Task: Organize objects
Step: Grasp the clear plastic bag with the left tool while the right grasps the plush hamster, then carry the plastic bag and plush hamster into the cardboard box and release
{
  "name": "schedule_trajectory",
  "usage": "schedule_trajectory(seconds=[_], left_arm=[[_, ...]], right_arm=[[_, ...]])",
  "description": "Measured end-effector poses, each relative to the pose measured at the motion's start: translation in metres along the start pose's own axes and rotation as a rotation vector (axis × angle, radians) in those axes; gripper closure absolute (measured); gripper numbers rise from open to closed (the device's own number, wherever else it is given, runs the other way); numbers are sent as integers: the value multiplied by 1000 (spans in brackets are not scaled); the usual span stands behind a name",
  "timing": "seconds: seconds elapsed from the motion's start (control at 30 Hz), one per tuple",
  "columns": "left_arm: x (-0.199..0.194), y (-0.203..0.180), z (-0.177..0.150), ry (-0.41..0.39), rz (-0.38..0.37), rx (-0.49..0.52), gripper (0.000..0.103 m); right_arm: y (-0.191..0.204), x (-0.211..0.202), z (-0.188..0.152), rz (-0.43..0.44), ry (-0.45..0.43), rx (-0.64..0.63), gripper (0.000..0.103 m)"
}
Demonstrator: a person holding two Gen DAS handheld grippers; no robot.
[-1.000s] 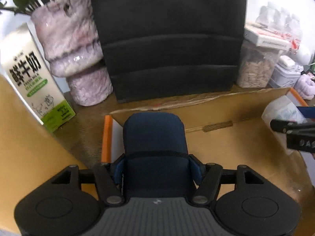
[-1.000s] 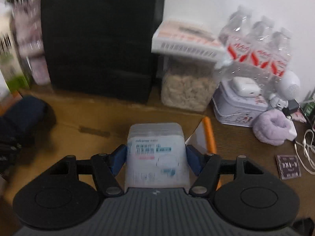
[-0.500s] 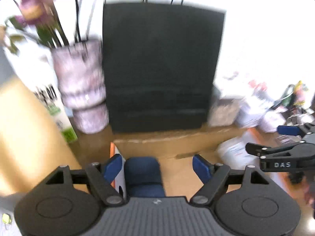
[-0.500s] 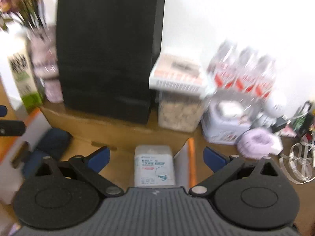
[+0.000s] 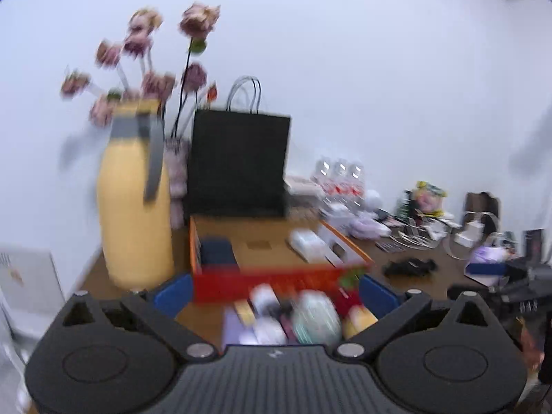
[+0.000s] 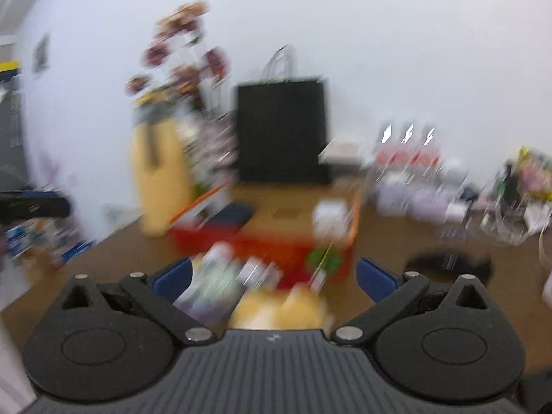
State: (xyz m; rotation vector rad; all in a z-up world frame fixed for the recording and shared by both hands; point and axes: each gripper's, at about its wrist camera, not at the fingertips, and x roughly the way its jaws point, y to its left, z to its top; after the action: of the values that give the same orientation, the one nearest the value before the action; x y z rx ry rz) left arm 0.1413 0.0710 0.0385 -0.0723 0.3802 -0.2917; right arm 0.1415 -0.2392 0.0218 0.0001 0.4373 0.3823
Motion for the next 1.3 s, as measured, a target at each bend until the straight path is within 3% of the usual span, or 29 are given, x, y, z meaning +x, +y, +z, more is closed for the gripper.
schedule_trajectory(seconds=[0.1,0.2,0.33,0.53,0.67,0.8,0.87,0.9,0.97,1.0,1.03,1.07,1.13,1.2,1.3], left_arm=[[-16,6,-53,149,-19,-64,0],[-20,16,-81,231,52,-138,0],[1,5,-84,257,181,-54,3],[28,-18,-71,174,91,-11,2],[88,-40,-55,138,66,101,5],[152,-56,-45,149,17,166,11],[176,-60,-45,178,32,181,18],[184,-60,-45,190,36,171,29],[189,-54,-47,188,-9,120,32],[190,-50,-48,186,-41,92,36],[193,-46,-50,197,-59,69,53],[195,-43,-50,214,-52,55,60],[189,-41,-48,202,-45,45,61],[169,-41,-43,143,-51,51,61],[129,-38,-33,81,-22,66,61]], right_arm=[[8,-21,-46,24,174,26,0],[11,-37,-67,44,257,-11,0],[13,-33,-57,3,231,-47,0],[22,-1,-55,-120,167,-91,0],[19,37,-54,-138,150,-97,0],[18,73,-48,-219,144,-151,0],[20,85,-47,-231,143,-162,0],[21,88,-48,-235,142,-168,0],[27,94,-49,-231,132,-193,0],[30,98,-50,-225,132,-206,2],[33,103,-50,-222,138,-219,4],[35,110,-51,-222,147,-231,9],[37,120,-52,-230,163,-240,20],[39,127,-54,-237,177,-241,50],[38,118,-51,-243,163,-199,56]])
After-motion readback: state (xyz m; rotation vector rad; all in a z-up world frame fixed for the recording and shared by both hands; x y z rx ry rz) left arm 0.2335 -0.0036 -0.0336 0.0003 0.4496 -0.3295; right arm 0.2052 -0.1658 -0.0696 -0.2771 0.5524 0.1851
